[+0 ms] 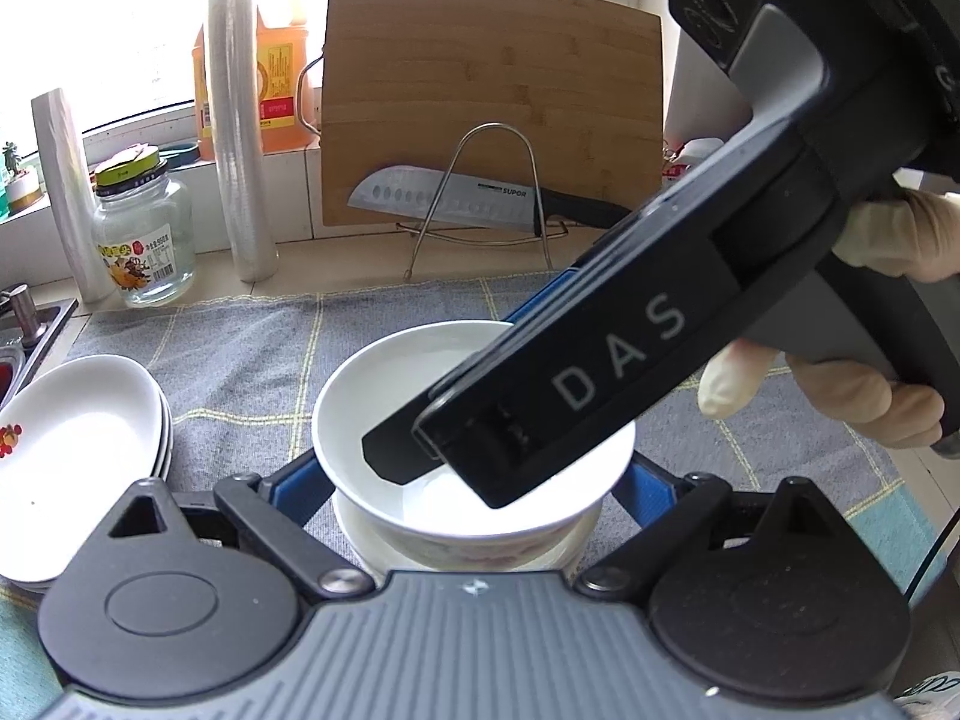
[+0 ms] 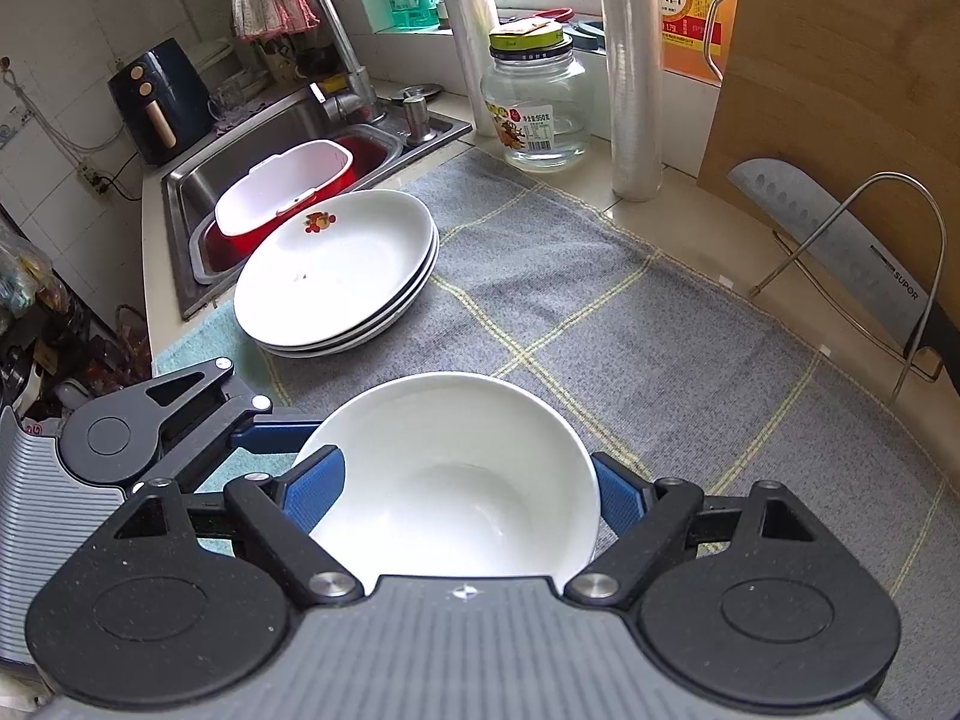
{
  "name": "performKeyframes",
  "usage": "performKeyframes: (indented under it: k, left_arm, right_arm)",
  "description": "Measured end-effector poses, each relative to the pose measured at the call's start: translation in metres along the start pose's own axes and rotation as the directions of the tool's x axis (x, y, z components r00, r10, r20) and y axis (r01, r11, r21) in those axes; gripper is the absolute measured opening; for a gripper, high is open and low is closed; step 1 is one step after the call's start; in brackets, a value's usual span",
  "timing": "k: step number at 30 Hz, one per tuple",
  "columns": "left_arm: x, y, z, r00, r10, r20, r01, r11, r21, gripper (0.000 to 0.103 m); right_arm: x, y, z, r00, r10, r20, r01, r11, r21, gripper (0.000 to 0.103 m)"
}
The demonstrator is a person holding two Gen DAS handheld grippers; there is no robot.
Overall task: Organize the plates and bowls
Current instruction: 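Carry the floral bowl with the right gripper over the nested bowls, then lower the bowl into the nested bowls and open the right gripper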
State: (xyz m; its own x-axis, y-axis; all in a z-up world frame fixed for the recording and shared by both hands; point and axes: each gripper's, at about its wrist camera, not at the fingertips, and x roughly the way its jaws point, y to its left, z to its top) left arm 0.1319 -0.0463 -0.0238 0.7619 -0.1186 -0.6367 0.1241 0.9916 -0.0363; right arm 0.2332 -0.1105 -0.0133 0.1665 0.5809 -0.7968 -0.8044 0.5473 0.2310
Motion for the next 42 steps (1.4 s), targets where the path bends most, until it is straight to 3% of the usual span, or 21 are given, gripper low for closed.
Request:
performKeyframes:
  k: [35,42]
  left_arm:
    - [0.012,0.002,-0.005,1.000,-0.001,-0.031,0.002,1.000,0.022,0.101]
    - [0.010,0.001,-0.005,1.000,0.003,-0.024,-0.002,0.999,0.044,0.101]
  right_arm:
    - [0.012,-0.007,-0.009,1.000,0.003,0.004,-0.003,1.000,0.028,0.091]
    - [0.011,-0.007,-0.011,1.000,0.001,0.006,-0.001,1.000,0.027,0.095]
